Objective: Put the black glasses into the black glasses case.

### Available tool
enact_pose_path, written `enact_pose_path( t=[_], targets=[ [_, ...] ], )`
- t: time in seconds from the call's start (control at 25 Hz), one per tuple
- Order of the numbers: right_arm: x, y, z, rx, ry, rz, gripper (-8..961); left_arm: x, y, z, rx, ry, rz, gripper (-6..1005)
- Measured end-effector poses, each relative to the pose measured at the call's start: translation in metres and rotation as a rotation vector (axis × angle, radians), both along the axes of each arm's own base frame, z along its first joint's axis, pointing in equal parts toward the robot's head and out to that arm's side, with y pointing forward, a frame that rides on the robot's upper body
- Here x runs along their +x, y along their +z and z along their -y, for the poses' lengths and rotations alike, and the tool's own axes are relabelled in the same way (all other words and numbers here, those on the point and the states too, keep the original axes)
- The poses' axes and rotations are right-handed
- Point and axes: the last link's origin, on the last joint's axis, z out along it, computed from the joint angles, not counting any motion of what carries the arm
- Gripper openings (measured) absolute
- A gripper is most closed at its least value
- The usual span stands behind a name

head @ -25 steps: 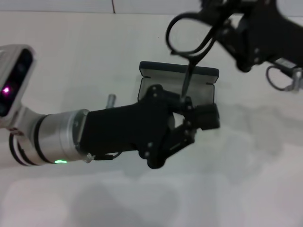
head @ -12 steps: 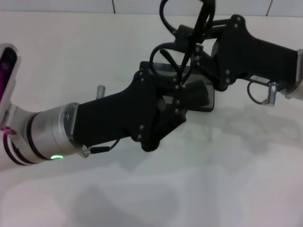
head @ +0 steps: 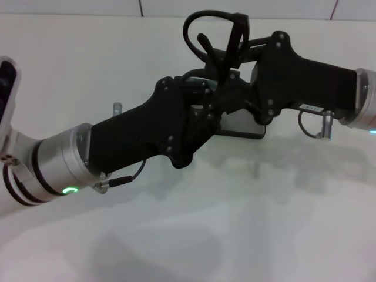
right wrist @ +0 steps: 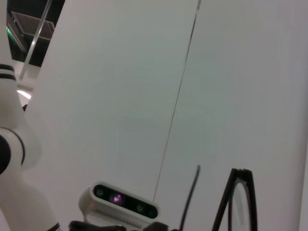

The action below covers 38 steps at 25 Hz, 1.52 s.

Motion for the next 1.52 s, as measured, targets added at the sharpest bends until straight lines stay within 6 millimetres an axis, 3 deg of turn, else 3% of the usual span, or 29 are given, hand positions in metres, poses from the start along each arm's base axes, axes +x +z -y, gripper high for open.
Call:
enact_pose_path(
  t=[1.32, 1.52],
  targets=[
    [0.000, -0.007, 0.000, -0.001, -0.017, 0.033, 100, -0.011, 0.000, 0.007, -0.021, 0.034, -0.013, 68],
    [0.002, -0.005, -0.012, 0.012, -0.082, 0.099, 100, -0.023, 0.014, 0.016, -0.015, 0.004, -0.015, 68]
  ],
)
